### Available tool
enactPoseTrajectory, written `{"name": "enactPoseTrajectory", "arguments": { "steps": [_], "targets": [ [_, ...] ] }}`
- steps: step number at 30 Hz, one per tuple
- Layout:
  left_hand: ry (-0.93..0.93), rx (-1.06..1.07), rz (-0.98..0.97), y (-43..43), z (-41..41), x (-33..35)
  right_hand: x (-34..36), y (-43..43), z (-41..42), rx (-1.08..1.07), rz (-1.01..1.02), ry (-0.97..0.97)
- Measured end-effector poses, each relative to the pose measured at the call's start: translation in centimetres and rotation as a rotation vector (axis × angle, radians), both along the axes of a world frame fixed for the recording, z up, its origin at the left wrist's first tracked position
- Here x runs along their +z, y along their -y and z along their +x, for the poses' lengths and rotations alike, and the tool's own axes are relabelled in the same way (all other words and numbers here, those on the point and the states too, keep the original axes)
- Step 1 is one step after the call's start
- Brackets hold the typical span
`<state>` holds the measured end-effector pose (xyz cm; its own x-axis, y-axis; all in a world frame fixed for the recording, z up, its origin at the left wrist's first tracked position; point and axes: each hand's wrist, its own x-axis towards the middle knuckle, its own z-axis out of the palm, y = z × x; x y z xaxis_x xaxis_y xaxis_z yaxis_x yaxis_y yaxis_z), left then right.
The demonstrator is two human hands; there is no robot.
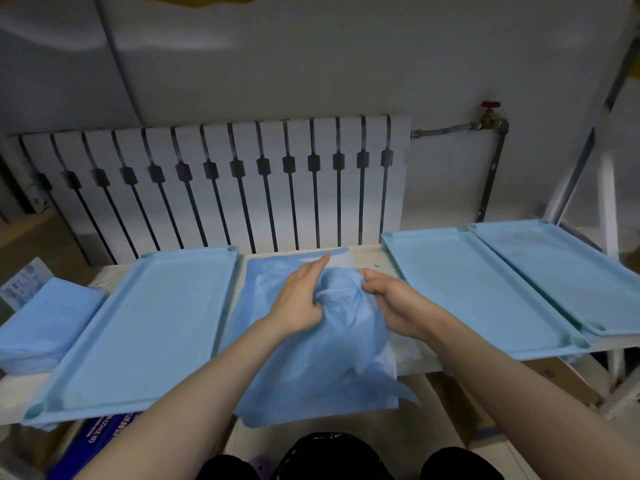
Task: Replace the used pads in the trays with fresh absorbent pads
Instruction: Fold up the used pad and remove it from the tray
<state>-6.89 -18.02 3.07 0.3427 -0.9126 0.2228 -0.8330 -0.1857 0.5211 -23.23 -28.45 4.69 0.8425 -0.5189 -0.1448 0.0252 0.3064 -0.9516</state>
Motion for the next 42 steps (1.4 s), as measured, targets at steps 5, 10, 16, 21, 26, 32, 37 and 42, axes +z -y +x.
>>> {"name": "enactPoseTrajectory", "arguments": {
  "steps": [5,10,16,21,26,32,37,42],
  "targets": [
    [-0.286,-0.222,0.05,-0.8,-1.7,3.8,3.0,-0.9,-0.9,0.076,0.096,0.021],
    [-0.588,-0.243,0.266,-3.1,-2.4,6.0,5.7,-1.5,-1.7,0.032,0.056,-0.083],
    [-0.885,-0.244,0.129,-4.7,-1.7,6.8,8.4,-2.1,-1.8,0.059,-0.01,-0.05],
    [-0.707,-0.019,-0.189,-5.3,-0.7,8.1,10.5,-1.9,-0.9,-0.022,-1.145,-0.481],
    [-0.258,0.011,-0.221,-6.0,-0.4,10.6,10.7,-2.0,-0.4,-0.162,-1.239,-0.384],
    [0.193,-0.003,0.093,-8.2,1.6,11.9,12.6,-2.6,-0.7,-0.177,-1.031,-0.193],
    [0.328,0.269,0.282,-10.5,5.0,9.1,13.1,-0.8,-2.1,-0.091,-1.148,-0.281],
    [0.218,0.544,0.153,-11.6,6.9,7.5,12.2,0.3,-1.9,-0.135,-1.306,-0.423]
  ]
}}
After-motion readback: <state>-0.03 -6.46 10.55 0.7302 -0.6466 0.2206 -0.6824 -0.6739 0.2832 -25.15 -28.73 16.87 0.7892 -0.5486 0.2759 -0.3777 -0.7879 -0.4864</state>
